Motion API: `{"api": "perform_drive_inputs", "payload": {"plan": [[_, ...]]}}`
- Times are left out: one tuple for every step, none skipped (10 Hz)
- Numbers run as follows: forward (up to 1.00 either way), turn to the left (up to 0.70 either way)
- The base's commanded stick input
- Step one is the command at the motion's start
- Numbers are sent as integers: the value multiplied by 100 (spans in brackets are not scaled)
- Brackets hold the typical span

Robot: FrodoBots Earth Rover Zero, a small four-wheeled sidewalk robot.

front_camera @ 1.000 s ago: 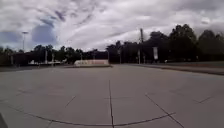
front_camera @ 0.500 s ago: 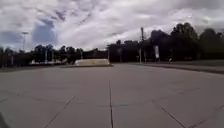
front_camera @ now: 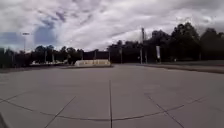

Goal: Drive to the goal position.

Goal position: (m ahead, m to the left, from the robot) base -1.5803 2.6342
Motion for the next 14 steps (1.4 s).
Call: {"api": "perform_drive_inputs", "payload": {"plan": [[70, 1], [70, 1], [70, 1], [70, 1], [70, 1], [70, 1], [70, 1], [70, 1], [70, 1], [70, 1], [70, 1], [70, 1], [70, 1], [70, 1]]}}
